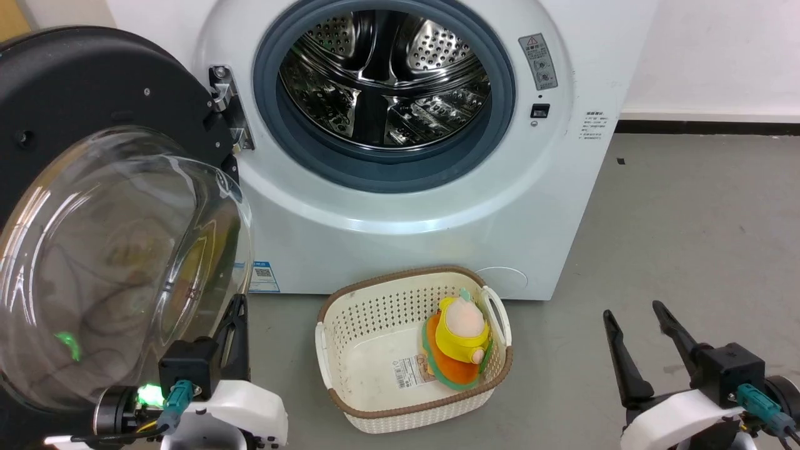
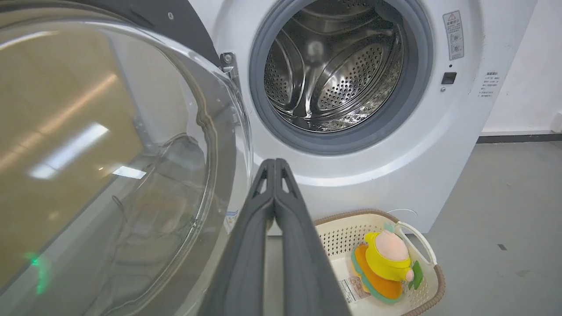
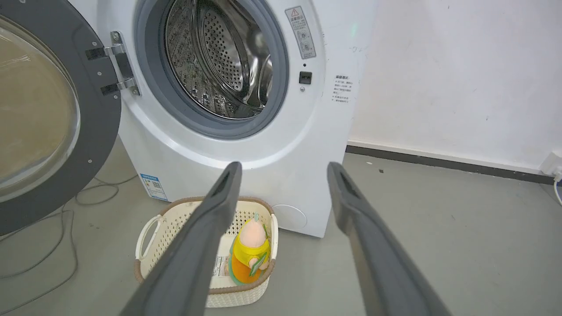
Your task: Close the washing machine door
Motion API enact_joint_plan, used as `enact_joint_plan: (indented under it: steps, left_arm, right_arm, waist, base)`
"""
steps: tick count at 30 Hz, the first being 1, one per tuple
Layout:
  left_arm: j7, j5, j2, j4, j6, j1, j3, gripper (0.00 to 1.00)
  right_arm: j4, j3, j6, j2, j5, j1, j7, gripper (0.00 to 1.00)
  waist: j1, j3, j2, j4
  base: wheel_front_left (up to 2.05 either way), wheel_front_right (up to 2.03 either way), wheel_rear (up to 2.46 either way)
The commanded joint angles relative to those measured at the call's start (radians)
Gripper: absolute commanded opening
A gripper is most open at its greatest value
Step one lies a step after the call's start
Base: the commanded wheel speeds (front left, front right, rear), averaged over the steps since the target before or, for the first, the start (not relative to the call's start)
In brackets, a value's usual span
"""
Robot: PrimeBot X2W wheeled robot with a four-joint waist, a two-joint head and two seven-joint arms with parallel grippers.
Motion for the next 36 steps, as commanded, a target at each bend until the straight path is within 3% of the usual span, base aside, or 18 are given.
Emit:
enact_joint_plan:
  steps: [1,18,36]
  left_arm:
    - [-0.009,-0.005,0.004,-0.009,0.008,-0.015,0.0,0.0]
    - [-0.048,-0.046,0.022,-0.113,-0.029,-0.154,0.058,0.0]
    - [-0.084,-0.147,0.054,-0.159,-0.082,-0.316,0.202,0.0]
  right_arm:
    - [0.001,-0.005,0.0,0.001,0.011,-0.007,-0.009,1.0]
    - [0.011,-0.045,0.0,0.001,0.049,-0.015,-0.049,1.0]
    - [0.016,-0.086,0.0,0.002,0.077,-0.023,-0.084,1.0]
  waist:
    - [0.0,0.0,0.0,0.002]
    - [0.0,0.017,0.0,0.093]
    - [0.0,0.041,0.0,0.212]
  base:
    - [0.0,0.0,0.0]
    - [0.0,0.0,0.0]
    - [0.0,0.0,0.0]
